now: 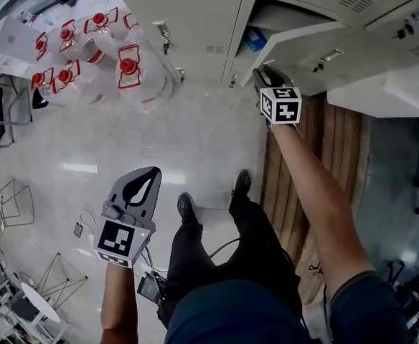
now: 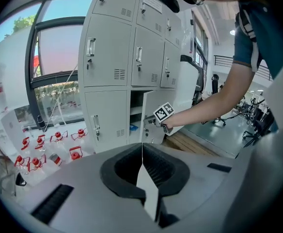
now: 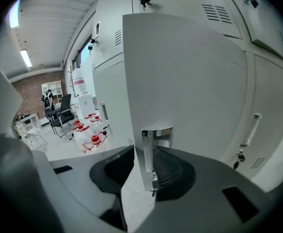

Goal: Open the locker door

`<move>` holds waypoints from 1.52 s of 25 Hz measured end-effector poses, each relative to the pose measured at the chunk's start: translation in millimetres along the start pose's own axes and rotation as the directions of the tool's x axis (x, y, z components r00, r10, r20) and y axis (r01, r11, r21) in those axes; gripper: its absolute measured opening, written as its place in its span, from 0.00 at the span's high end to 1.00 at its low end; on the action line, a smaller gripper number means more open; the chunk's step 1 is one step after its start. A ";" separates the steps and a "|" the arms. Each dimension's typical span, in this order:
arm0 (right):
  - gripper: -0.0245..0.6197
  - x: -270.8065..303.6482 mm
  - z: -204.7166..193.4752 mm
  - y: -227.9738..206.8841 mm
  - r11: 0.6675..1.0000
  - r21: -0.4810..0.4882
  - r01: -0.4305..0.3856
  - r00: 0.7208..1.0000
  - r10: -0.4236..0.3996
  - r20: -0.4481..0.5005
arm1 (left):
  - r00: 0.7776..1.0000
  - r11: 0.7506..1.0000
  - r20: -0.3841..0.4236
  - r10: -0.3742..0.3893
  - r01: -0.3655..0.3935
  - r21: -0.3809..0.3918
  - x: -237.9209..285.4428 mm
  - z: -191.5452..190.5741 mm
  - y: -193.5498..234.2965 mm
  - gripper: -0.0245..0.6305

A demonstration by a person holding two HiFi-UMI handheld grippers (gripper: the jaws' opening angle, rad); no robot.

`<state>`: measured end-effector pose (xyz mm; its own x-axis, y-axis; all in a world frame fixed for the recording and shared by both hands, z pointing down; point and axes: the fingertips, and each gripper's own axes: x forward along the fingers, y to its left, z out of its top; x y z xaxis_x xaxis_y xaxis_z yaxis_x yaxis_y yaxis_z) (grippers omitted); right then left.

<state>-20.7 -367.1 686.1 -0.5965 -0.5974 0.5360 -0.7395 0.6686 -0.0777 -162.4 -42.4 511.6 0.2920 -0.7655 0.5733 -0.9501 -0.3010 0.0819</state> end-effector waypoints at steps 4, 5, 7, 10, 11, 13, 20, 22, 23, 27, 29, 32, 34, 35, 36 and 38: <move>0.77 -29.6 -19.0 -4.2 1.000 0.009 0.023 1.000 -0.023 -0.016 | 1.000 1.000 -0.007 -0.010 0.010 0.023 -10.5 -2.3 -8.4 0.93; 0.77 -36.2 -23.7 -5.9 1.000 0.008 0.026 0.999 -0.026 -0.025 | 1.000 0.999 -0.009 -0.010 0.011 0.034 -13.4 -2.6 -10.3 0.93; 0.77 -48.5 -32.3 -12.5 0.999 -0.003 0.034 0.998 -0.034 -0.047 | 1.000 0.999 -0.013 -0.011 0.011 0.042 -18.0 0.9 -15.0 0.93; 0.77 -65.9 -42.1 -22.4 0.999 -0.013 0.045 0.996 -0.046 -0.081 | 1.000 0.999 -0.009 -0.009 0.010 0.051 -26.3 10.7 -18.6 0.93; 0.79 -71.9 -45.3 -23.3 0.999 -0.017 0.047 0.994 -0.048 -0.095 | 1.000 0.998 -0.003 -0.007 0.007 0.059 -30.6 13.6 -18.5 0.93; 0.79 -85.1 -52.2 -21.4 0.999 -0.019 0.045 0.991 -0.047 -0.122 | 1.000 0.997 0.008 0.000 0.000 0.071 -41.2 18.4 -18.7 0.93; 0.82 -160.2 -53.9 15.8 0.999 0.023 0.030 0.990 -0.027 -0.137 | 0.999 0.996 0.047 0.021 -0.025 0.087 -94.9 28.5 -16.5 0.93; 0.83 -187.5 -45.0 26.6 0.999 0.047 0.027 0.993 -0.021 -0.113 | 0.998 0.995 0.056 0.031 -0.036 0.088 -110.4 32.8 -15.4 0.93; 0.84 -201.0 -38.7 32.6 0.998 0.057 0.020 0.995 -0.015 -0.100 | 0.997 0.995 0.062 0.036 -0.042 0.090 -117.7 36.0 -14.4 0.93; 0.85 -255.0 -2.1 68.1 0.996 0.077 -0.042 0.999 0.044 -0.030 | 0.995 0.993 0.088 0.056 -0.064 0.102 -148.6 50.7 -7.4 0.93; 0.85 -282.6 24.0 89.1 0.994 0.079 -0.076 0.997 0.075 0.018 | 0.993 0.991 0.104 0.063 -0.075 0.110 -165.2 58.7 -3.9 0.93; 0.86 -323.4 68.7 118.3 0.990 0.075 -0.123 0.988 0.115 0.106 | 0.989 0.989 0.130 0.073 -0.089 0.121 -188.2 70.4 -1.4 0.93; 0.87 -351.2 101.4 135.4 0.987 0.065 -0.145 0.976 0.132 0.175 | 0.986 0.988 0.146 0.077 -0.095 0.125 -201.8 77.7 -1.0 0.93; 0.87 -365.3 117.9 144.0 0.986 0.058 -0.155 0.968 0.139 0.209 | 0.985 0.987 0.154 0.076 -0.096 0.128 -208.5 80.9 -0.9 0.93; 0.88 -379.3 133.6 152.9 0.985 0.048 -0.164 0.959 0.148 0.240 | 0.984 0.987 0.162 0.075 -0.096 0.130 -215.1 83.8 -1.0 0.93; 0.89 -406.6 161.1 171.7 0.982 0.013 -0.186 0.942 0.174 0.288 | 0.981 0.986 0.178 0.071 -0.096 0.135 -227.8 88.7 -2.3 0.93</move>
<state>44.6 -80.7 319.4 -0.7804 -0.5736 0.2490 -0.6199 0.7620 -0.1873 -217.0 82.2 308.5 0.2390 -0.8740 0.4230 -0.9500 -0.3007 -0.0845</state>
